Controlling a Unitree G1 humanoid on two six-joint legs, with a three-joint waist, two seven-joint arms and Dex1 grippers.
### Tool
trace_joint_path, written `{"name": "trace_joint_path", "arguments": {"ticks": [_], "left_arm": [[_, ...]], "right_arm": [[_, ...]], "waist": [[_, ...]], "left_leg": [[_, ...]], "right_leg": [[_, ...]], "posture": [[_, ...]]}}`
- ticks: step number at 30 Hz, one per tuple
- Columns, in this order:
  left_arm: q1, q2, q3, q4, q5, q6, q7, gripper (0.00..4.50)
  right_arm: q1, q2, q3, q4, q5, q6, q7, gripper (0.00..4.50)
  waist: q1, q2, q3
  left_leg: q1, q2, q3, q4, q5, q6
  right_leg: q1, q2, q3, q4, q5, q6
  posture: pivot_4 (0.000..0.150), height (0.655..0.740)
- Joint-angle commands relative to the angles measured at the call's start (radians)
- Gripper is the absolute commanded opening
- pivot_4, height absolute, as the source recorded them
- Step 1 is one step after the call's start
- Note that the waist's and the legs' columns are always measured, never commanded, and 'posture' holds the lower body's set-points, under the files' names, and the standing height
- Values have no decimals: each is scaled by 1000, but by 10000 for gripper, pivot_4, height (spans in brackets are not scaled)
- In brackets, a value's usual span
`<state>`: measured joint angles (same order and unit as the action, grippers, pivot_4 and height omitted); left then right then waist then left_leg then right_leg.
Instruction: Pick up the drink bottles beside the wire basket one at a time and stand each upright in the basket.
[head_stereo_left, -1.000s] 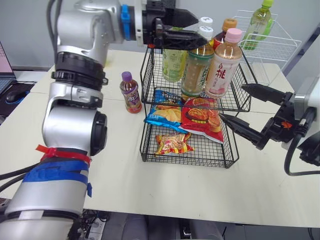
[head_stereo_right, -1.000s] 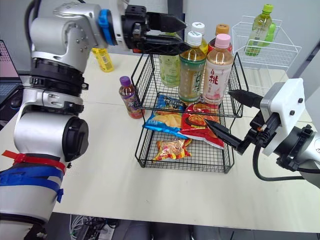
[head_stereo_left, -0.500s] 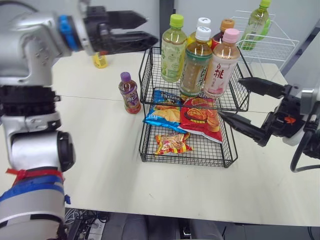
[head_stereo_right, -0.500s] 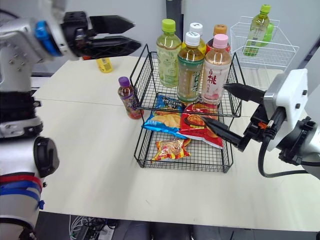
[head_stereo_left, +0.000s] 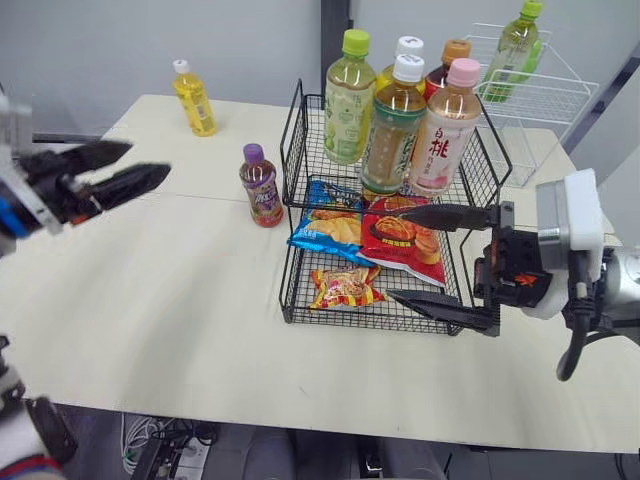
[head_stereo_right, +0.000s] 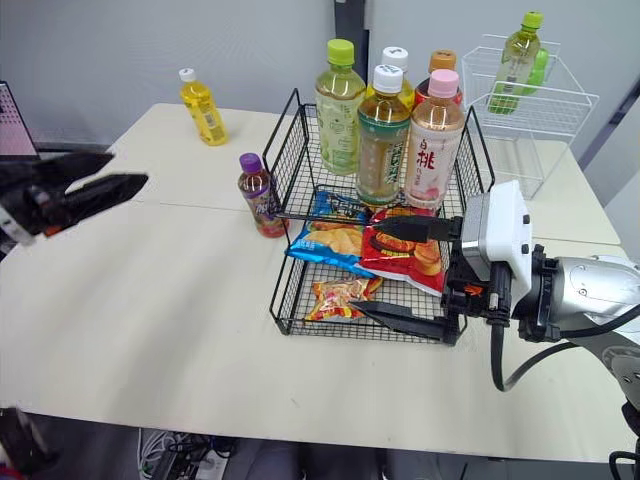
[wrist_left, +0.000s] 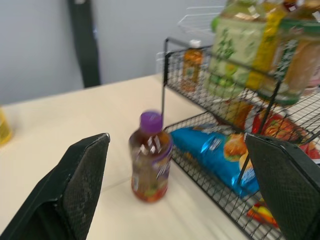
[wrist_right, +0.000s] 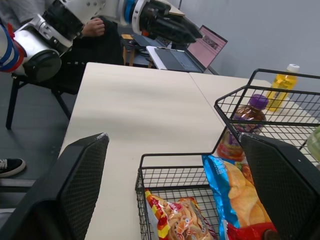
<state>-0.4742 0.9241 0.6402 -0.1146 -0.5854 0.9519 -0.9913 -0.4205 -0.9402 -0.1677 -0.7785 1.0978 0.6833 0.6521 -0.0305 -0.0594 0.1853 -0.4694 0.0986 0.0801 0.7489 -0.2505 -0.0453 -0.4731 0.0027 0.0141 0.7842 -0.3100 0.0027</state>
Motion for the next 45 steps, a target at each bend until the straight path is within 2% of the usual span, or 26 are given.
{"name": "trace_joint_path", "arguments": {"ticks": [1,4,6,8,13,21,29,38,41,45], "left_arm": [[83,-42,7,-95,-15,-77,37,44807],[102,-103,-44,-111,0,-137,105,44807],[81,-151,-93,-113,16,-172,166,44807],[53,-187,-130,-108,21,-192,214,44807],[-31,-258,-206,-31,52,-268,308,44807],[-159,-318,-310,95,84,-324,368,44807],[-368,-396,-452,371,241,-459,457,44807],[-533,-447,-500,657,310,-594,424,44807],[-550,-459,-507,709,323,-607,419,38944],[-552,-466,-509,728,330,-621,401,25680]], "right_arm": [[-33,3,-20,4,-5,-11,-9,45000],[-45,6,-16,20,-5,12,-40,45000],[-96,69,102,39,-86,35,-103,45000],[-113,109,155,32,-127,57,-156,45000],[-74,139,156,-42,-151,111,-265,45000],[-53,164,137,-100,-134,139,-344,45000],[-60,170,137,-100,-140,147,-367,45000],[-51,180,141,-110,-142,149,-379,45000],[-48,182,140,-112,-142,149,-383,45000],[-46,180,134,-113,-142,147,-386,45000]], "waist": [[5,0,0],[14,-3,-2],[13,-4,-3],[12,-4,-3],[13,-4,-3],[12,-4,-3],[13,-4,-3],[1,-4,-3],[1,-4,-3],[2,-4,-3]], "left_leg": [[0,-1,0,0,0,0],[0,-1,0,0,0,0],[0,-1,0,0,0,0],[0,-1,0,0,0,0],[-1,-1,0,0,0,1],[-1,-1,0,0,0,1],[-1,-1,0,0,0,1],[-2,-1,0,0,0,1],[-2,-1,0,0,0,1],[-2,-1,0,0,0,1]], "right_leg": [[0,-1,0,0,0,0],[0,-2,0,0,0,0],[0,-2,0,0,0,0],[0,-1,1,0,1,-1],[0,-1,1,0,2,-3],[0,-1,0,0,2,0],[0,0,0,-1,3,-1],[0,0,0,-1,2,0],[0,0,0,-1,2,0],[0,0,0,-1,2,0]], "posture": [[1500,6736],[1500,6736],[1500,6736],[1500,6736],[1500,6736],[1500,6736],[1500,6736],[1500,6736],[1500,6736],[1500,6736]]}}
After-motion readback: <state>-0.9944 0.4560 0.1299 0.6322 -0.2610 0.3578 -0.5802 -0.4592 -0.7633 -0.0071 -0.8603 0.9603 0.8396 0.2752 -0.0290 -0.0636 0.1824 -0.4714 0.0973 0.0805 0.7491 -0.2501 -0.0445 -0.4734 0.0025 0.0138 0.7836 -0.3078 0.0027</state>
